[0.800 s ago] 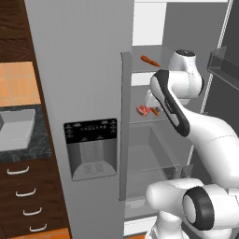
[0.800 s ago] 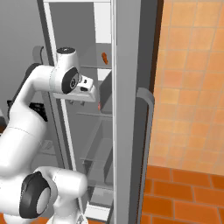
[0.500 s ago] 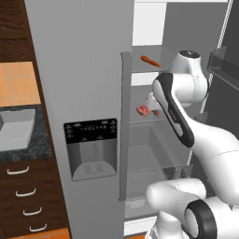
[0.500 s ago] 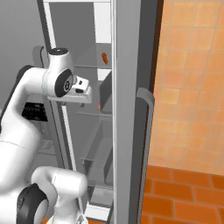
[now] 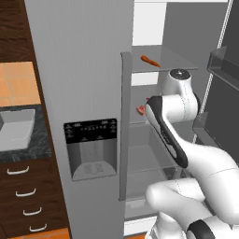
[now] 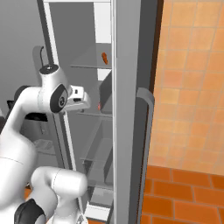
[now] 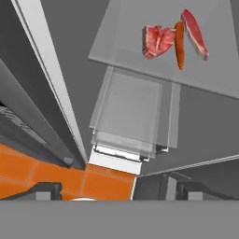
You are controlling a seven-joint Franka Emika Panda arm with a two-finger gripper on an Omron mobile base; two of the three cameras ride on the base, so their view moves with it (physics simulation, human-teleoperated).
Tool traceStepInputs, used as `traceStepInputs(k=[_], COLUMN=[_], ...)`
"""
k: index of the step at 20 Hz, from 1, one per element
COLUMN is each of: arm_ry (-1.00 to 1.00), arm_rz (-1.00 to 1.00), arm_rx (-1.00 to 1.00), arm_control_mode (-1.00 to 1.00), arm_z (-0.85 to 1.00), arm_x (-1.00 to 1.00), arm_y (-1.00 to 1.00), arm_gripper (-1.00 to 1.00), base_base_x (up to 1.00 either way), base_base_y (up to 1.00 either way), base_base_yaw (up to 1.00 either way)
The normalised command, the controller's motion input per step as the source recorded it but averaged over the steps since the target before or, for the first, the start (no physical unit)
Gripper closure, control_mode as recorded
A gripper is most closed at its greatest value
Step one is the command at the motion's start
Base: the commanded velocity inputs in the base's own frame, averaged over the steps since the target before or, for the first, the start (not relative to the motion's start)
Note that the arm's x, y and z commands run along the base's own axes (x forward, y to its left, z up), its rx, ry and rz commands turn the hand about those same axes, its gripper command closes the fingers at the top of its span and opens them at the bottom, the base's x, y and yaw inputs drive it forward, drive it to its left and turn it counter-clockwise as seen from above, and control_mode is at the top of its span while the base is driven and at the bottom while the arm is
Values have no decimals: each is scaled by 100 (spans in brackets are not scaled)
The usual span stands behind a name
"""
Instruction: Place one carrot and one steak in each tupperware on the nearby counter, to pack two identical lunches.
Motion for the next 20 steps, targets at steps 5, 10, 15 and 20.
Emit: traceStepInputs(k=[5,10,15,20], arm_ry=[-5,1,4,1], arm_rz=[2,0,1,10], arm_rx=[-1,-5,-7,-1], arm_control_mode=[-100,-100,-100,-100], arm_z=[-11,-4,-22,-44], arm_x=[75,66,56,56], arm_y=[-11,-21,-8,0], arm_gripper=[-100,-100,-100,-100], base_base_x=[0,0,0,0], base_base_y=[0,0,0,0], base_base_yaw=[0,0,0,0])
